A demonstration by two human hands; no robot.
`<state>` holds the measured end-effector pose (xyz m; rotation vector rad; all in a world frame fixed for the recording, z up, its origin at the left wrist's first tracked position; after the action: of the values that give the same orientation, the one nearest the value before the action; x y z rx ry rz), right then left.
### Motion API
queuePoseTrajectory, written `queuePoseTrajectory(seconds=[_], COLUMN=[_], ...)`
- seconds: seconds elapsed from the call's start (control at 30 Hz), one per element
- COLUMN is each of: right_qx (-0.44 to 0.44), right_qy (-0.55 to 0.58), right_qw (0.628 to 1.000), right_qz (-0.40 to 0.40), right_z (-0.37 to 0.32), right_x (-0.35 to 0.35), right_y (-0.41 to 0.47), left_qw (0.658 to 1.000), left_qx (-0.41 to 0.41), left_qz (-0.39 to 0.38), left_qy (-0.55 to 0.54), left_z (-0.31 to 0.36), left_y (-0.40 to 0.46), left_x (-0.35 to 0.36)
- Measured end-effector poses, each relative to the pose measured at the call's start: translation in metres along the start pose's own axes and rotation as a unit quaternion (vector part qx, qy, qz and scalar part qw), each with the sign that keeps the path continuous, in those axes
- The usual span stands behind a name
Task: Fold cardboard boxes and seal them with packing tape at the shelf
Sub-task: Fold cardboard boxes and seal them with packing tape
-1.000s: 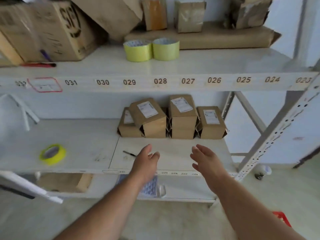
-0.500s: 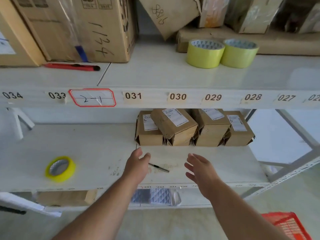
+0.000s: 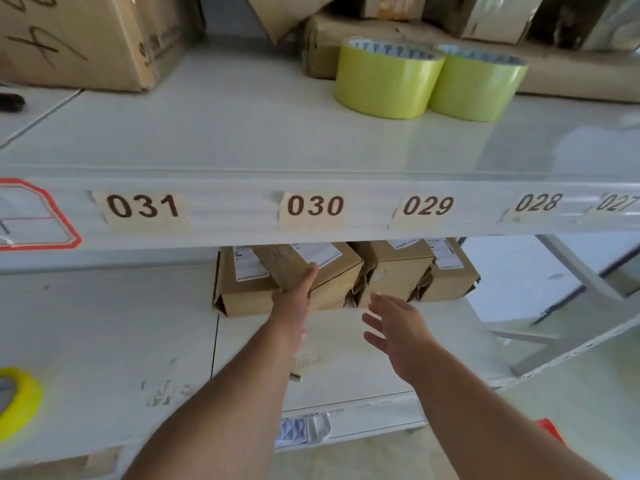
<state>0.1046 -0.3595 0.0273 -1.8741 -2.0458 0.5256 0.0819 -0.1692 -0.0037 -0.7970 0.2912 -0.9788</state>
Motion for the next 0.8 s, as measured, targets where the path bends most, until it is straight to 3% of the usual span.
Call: queuePoseTrajectory(seconds=[0.13, 0.27, 0.47, 0.53, 0.67, 0.8], right_qx=[0.005, 0.010, -0.040, -0.045, 0.037, 0.082], right_qy=[-0.014, -0.026, -0.088, -0.105, -0.073, -0.049], right_qw=[1.000, 0.999, 0.995, 0.993, 0.974, 0.971], right_qz=[0.011, 0.015, 0.030, -0.029, -0.212, -0.218], right_z=[0.002, -0.001, 0.011, 0.030, 0.083, 0.124], right_x=[-0.022, -0.024, 0.022, 0.047, 0.117, 0.179], right_y=[0.011, 0.012, -0.028, -0.045, -0.079, -0.101], left_qw=[0.998, 0.995, 0.998, 0.998, 0.993, 0.956], left_qx=[-0.031, 0.005, 0.060, 0.045, 0.036, 0.103], left_qz=[0.003, 0.050, 0.004, -0.006, 0.042, 0.156], left_qy=[-0.050, -0.083, 0.011, 0.044, 0.103, 0.224], left_z=[-0.007, -0.005, -0.022, -0.039, -0.069, -0.067], left_y=[0.024, 0.020, -0.041, -0.063, -0.094, -0.104], left_x=[0.015, 0.006, -0.113, -0.160, -0.222, -0.266])
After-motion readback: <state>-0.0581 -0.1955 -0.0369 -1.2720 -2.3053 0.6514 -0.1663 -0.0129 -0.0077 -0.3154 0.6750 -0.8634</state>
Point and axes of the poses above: each hand's wrist, its own y-axis towards the middle knuckle, its own x-axis out of the palm, z = x × y, the point moved 3 cm from there along y, towards the middle knuckle, and after that the axes turned 5 degrees about -x, right-handed, at the moved point
